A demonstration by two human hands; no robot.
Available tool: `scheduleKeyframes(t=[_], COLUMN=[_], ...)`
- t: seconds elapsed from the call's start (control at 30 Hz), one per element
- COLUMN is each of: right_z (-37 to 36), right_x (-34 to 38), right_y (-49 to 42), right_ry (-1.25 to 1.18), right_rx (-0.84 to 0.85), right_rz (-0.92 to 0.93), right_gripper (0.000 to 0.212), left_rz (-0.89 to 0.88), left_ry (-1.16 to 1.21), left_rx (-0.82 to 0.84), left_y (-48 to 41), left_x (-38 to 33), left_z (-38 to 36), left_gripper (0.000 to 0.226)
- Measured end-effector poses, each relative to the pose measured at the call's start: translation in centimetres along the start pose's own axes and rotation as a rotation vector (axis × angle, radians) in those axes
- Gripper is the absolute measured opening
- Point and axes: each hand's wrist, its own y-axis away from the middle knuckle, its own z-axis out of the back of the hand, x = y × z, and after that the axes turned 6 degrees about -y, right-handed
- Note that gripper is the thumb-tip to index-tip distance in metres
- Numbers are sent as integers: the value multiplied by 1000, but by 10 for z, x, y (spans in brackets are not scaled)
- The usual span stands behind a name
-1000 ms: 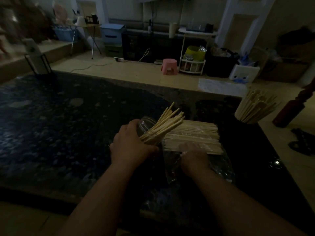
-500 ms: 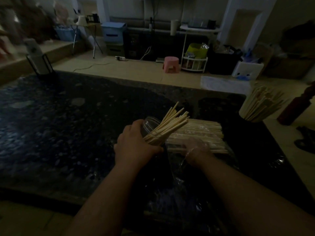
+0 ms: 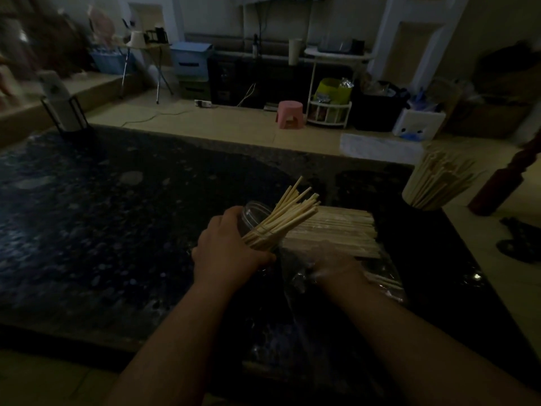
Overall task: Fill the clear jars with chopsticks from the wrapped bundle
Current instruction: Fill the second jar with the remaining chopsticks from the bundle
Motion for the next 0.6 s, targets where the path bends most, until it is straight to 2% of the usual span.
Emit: scheduleKeyframes(t=[0.13,0.23,0.33,0.4,0.5,0.6], right_z=[2,1,0,6,17,30], right_x=[6,8,7,10,18,25], right_y=[22,39,58,73,94,109], right_ry=[89,52,19,-12,-66,-3], right_rx=[-13,-74,-73,-101,-57,-30], right_rz=[3,10,14,37,57,74], right_gripper=[42,38,44,39,34,32], left_rz=[4,-14,-27,-34,-39,-28], left_ry=[-6,-10,-27,-48,-76,-97], left_rx=[-5,2,11,13,23,19], left_y=[3,7,10,12,14,15], left_x=[-3,-5,-6,-8,-9,-8], left_z=[3,4,5,5,4,3], left_gripper=[97,95,97,99,103,105])
